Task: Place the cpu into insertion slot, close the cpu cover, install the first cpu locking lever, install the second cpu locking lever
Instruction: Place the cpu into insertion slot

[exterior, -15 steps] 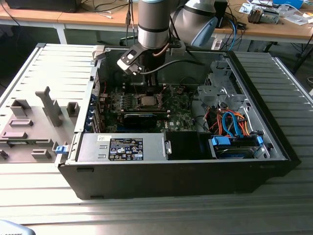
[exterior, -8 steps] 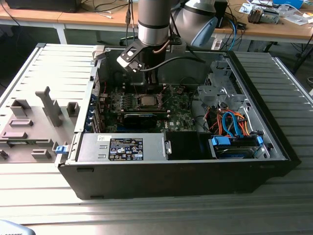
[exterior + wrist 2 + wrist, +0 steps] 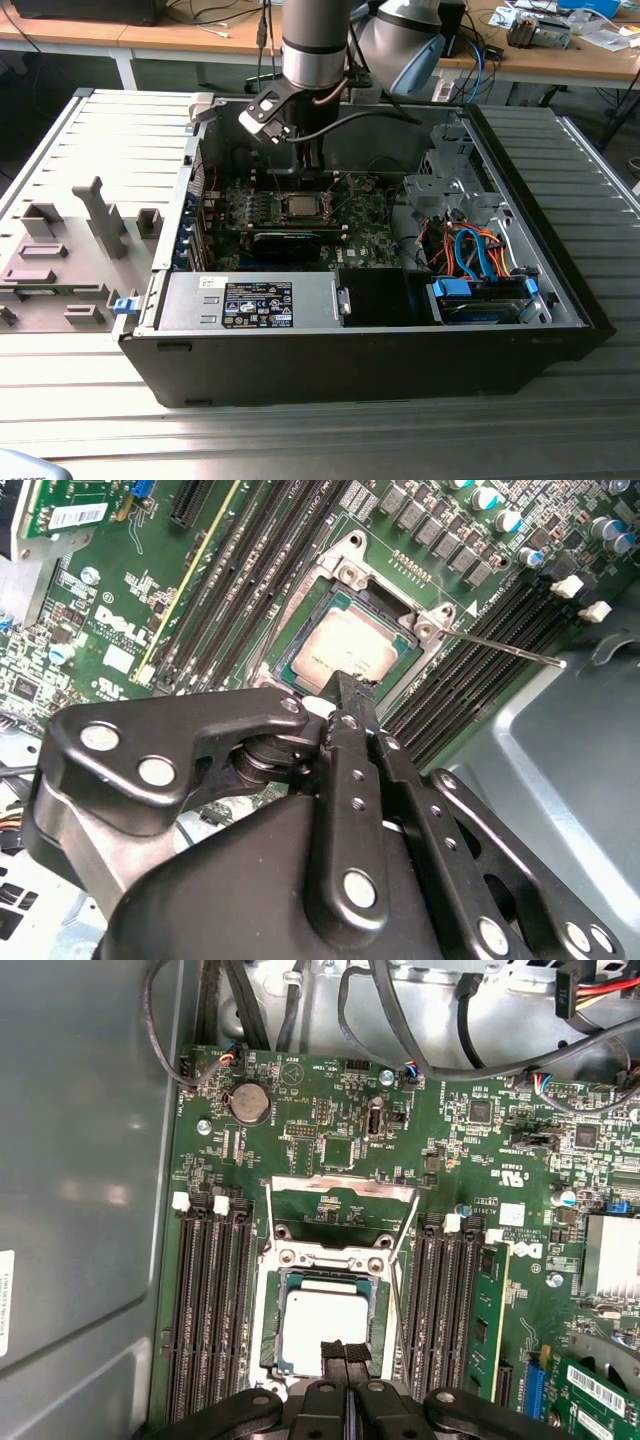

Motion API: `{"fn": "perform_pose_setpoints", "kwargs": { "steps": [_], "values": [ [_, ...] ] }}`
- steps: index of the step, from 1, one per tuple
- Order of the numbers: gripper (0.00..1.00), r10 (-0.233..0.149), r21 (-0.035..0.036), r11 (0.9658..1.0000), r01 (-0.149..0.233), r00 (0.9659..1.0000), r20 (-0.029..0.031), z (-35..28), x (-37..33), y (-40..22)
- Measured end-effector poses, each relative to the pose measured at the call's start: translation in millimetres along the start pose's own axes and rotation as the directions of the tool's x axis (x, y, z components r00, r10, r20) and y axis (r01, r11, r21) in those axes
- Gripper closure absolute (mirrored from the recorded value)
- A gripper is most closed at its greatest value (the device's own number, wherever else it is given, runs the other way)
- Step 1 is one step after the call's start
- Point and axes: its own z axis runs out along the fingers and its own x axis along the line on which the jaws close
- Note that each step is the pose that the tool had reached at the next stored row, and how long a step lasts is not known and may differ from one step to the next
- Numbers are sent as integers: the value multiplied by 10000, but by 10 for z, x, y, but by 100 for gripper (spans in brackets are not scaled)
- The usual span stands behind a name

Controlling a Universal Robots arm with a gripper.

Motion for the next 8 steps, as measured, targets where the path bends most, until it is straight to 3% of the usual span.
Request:
{"fn": "perform_pose_setpoints", "kwargs": {
  "steps": [8],
  "values": [
    [89, 0, 1, 10000, 0, 10000, 1, -26, 0, 0]
  ]
}}
